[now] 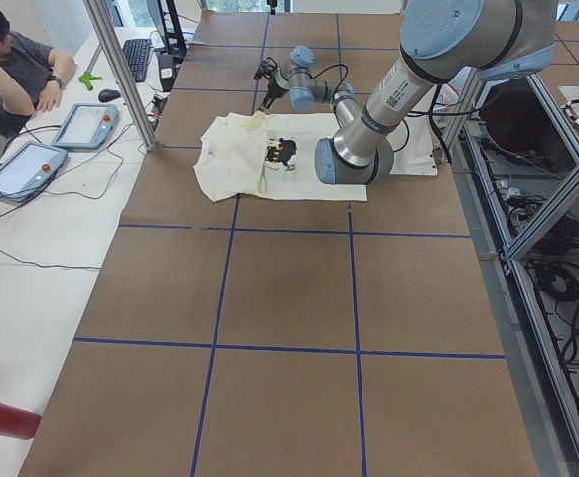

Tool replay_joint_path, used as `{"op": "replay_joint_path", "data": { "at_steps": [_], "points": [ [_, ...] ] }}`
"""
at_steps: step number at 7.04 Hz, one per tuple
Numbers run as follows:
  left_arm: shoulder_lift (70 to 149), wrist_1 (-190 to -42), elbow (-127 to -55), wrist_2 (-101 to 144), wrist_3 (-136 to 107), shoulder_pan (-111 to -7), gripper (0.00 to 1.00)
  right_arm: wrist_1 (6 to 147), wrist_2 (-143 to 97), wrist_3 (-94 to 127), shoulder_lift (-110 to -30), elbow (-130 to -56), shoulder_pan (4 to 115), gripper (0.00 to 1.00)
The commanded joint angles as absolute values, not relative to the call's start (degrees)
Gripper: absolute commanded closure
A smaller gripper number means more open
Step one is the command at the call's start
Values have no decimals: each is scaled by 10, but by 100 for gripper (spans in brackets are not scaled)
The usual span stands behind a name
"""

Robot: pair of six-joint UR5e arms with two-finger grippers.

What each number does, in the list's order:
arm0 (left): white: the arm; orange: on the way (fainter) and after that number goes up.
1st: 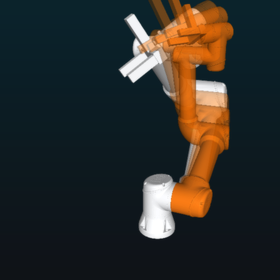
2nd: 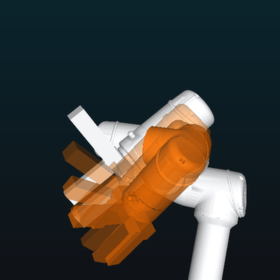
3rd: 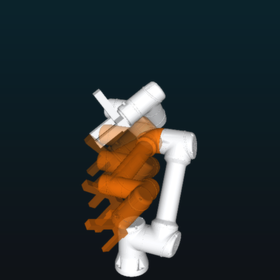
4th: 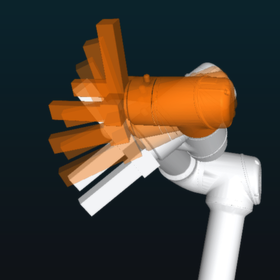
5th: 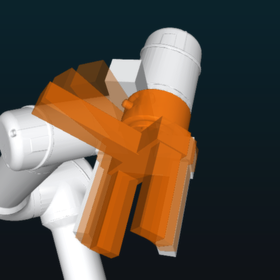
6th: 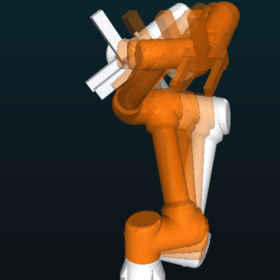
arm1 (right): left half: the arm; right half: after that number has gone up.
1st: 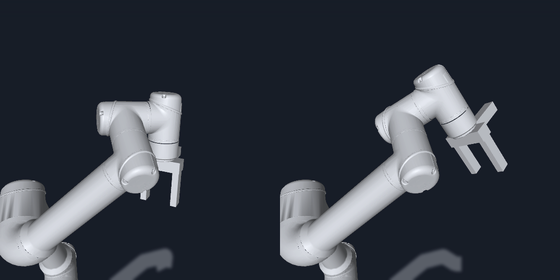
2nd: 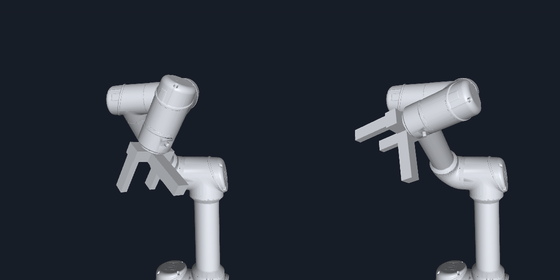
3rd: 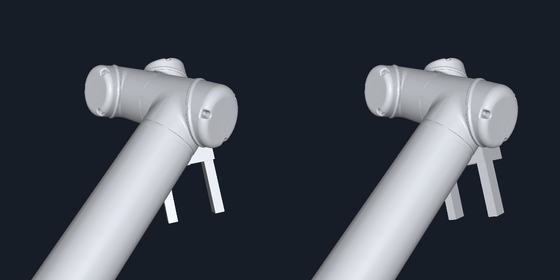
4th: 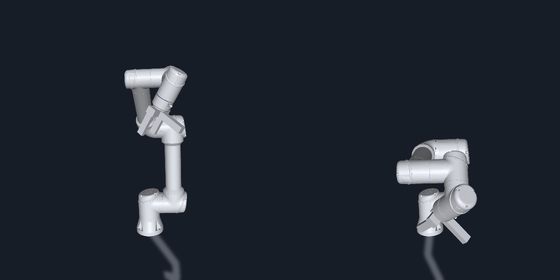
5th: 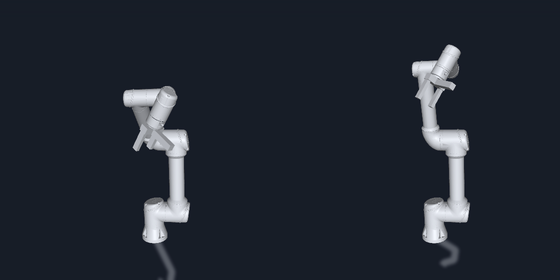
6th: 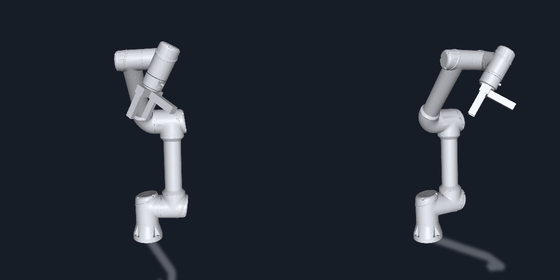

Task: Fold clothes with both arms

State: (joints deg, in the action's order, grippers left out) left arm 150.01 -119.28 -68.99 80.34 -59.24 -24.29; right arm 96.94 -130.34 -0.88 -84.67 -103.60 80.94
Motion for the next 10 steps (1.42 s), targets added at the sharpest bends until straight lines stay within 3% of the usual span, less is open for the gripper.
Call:
{"op": "replay_joint_path", "data": {
  "at_steps": [1, 2, 4, 6, 10],
  "points": [
    [1499, -1205, -694, 816, -593, -243, 0, 967, -1304, -10, -844, -1038, 809, 0],
    [1490, -1181, -716, 877, -586, -263, 0, 915, -1307, -8, -845, -1033, 806, 0],
    [1428, -1057, -848, 951, -515, -316, 0, 854, -1317, 38, -837, -1035, 786, 0],
    [1318, -1027, -965, 999, -443, -371, 0, 824, -1297, 209, -742, -1031, 699, 0],
    [1200, -1002, -1040, 1062, -278, -478, 0, 824, -1067, 384, -608, -1029, 494, 1]
  ]
}}
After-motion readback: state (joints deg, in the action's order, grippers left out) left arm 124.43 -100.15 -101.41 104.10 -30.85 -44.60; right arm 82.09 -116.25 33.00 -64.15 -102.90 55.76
